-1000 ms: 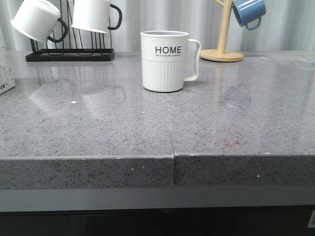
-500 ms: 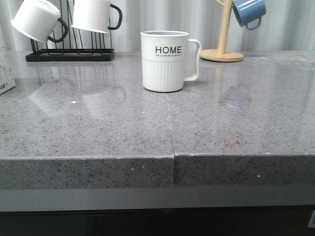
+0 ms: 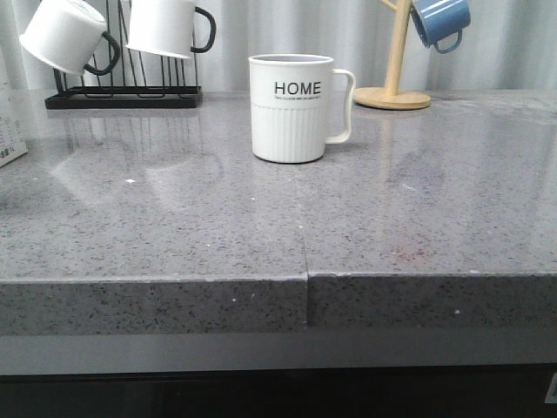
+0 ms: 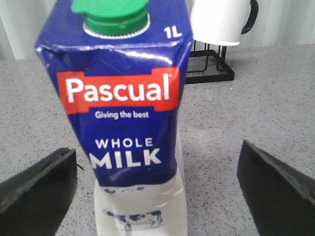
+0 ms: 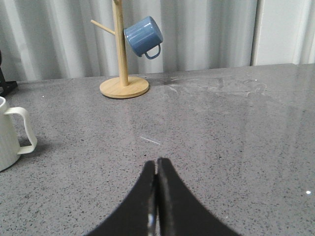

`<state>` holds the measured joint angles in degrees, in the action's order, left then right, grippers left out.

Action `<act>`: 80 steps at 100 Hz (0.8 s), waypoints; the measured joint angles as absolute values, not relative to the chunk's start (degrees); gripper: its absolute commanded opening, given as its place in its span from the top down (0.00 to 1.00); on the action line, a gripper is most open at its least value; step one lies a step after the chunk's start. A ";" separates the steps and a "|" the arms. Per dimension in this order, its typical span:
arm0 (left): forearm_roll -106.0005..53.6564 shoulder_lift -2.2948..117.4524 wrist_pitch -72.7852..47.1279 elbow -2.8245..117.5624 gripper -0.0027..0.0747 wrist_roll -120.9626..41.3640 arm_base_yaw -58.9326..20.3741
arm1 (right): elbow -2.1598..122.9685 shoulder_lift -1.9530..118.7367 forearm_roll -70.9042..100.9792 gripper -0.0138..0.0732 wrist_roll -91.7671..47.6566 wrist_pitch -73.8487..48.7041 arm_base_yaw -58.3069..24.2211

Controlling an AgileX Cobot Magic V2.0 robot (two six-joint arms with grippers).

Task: Place milk next to cup
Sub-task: 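Lower the left gripper around the Pascual milk carton and close it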

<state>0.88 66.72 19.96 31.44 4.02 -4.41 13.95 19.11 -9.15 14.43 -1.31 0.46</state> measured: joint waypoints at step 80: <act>0.39 86.85 27.01 44.29 0.54 3.77 -2.28 | 13.95 19.11 -9.15 0.98 14.53 -1.31 0.46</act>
<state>0.39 86.85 27.01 44.29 3.77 -2.28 13.95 19.11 -9.15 14.53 -1.31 0.46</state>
